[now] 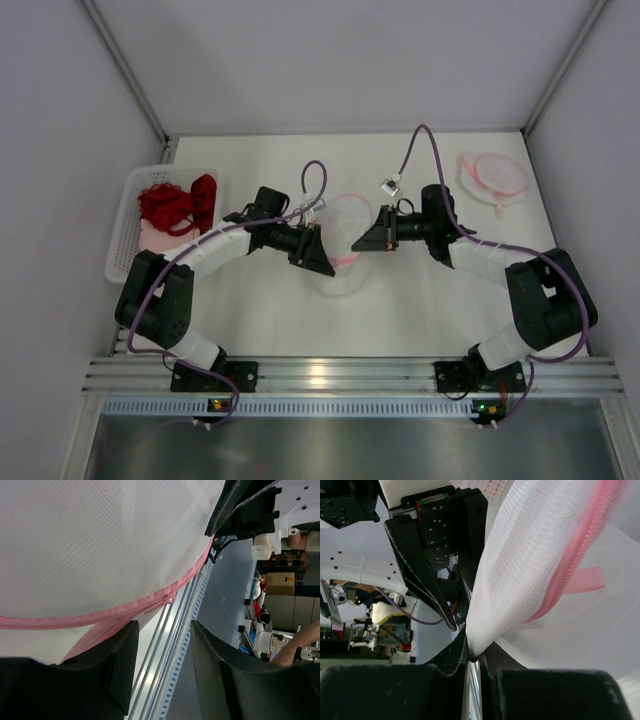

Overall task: Place the bra in the laundry bag and zip it closed
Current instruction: Zip the zipper on the laundry bag.

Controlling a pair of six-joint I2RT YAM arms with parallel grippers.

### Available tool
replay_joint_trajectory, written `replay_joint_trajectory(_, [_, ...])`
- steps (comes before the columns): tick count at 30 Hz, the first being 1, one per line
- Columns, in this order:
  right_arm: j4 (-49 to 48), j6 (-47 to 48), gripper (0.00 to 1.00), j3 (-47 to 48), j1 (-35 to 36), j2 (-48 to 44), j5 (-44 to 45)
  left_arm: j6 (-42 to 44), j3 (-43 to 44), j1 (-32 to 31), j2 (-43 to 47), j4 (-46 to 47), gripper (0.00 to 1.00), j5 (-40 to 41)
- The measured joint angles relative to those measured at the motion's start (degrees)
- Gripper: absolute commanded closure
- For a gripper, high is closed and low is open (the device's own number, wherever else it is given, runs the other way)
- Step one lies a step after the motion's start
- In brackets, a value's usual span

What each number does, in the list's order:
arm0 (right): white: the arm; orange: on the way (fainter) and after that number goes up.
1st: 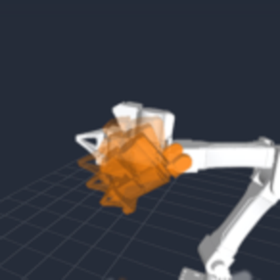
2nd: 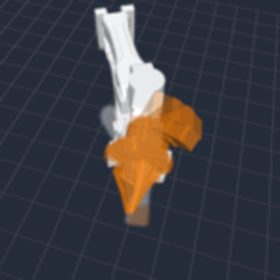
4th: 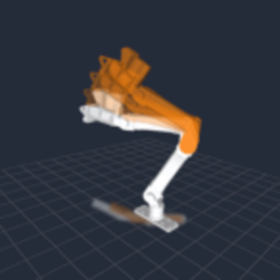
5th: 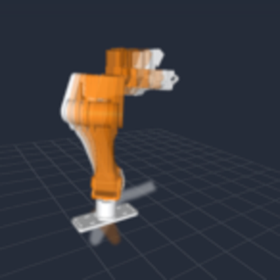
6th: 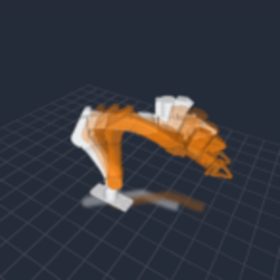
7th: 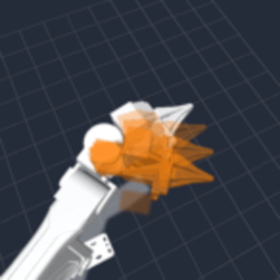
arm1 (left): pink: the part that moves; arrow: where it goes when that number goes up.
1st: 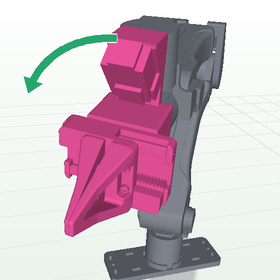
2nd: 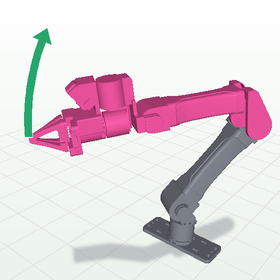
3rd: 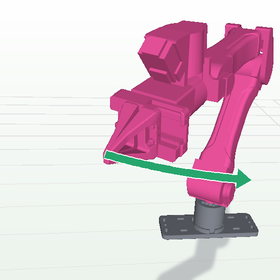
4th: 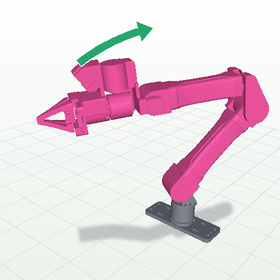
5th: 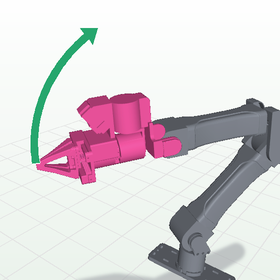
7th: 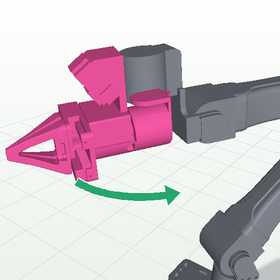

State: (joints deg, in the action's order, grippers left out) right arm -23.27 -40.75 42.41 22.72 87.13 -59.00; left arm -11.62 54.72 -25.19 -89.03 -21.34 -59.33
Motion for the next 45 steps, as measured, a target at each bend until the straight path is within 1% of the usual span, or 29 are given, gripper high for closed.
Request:
replay_joint_trajectory(6, [-1.51, -0.48, 1.00, -0.50, 0.00, -0.02, -0.04, -6.16, -0.02, 0.02, -1.95, 6.08, 0.49, -0.48])
replay_joint_trajectory(11, [-3.02, -2.10, 1.00, -2.05, 0.00, -0.02, -0.15, -10.86, -0.04, 0.04, -3.30, 11.47, 0.50, -2.38])
replay_joint_trajectory(17, [-5.05, -3.54, 1.00, -2.40, 0.00, 0.00, -0.24, -13.84, -1.62, 0.09, -3.39, 16.94, 0.53, -4.42])
replay_joint_trajectory(21, [-5.95, -4.52, 1.00, -2.38, 0.00, 0.07, -0.22, -14.82, -2.05, 0.09, -3.39, 18.58, 0.63, -5.95])
replay_joint_trajectory(30, [-7.23, -5.57, 1.00, -2.38, 0.00, 1.07, -0.22, -15.30, -4.94, 0.09, -1.92, 20.13, 0.73, -8.85])
replay_joint_trajectory(37, [-7.08, -5.29, 1.00, -2.38, 0.00, 1.18, -0.22, -15.34, -6.40, 0.26, -0.68, 20.61, 0.82, -9.20])
replay_joint_trajectory(39, [-7.06, -5.20, 1.00, -2.38, 0.00, 1.18, -0.22, -15.39, -6.43, 0.52, -0.55, 20.76, 0.82, -8.81])
replay_joint_trajectory(42, [-6.99, -4.87, 1.00, -2.38, 0.00, 1.18, -0.24, -15.50, -6.43, 1.01, -0.33, 20.98, 0.76, -8.07])
replay_joint_trajectory(44, [-6.95, -4.81, 1.00, -2.38, 0.00, 1.18, -0.26, -15.54, -6.43, 1.22, -0.31, 20.98, 0.73, -7.41])
replay_joint_trajectory(45, [-6.95, -4.81, 1.00, -2.38, 0.00, 1.18, -0.26, -15.72, -6.43, 1.27, -0.31, 20.98, 0.70, -7.19])
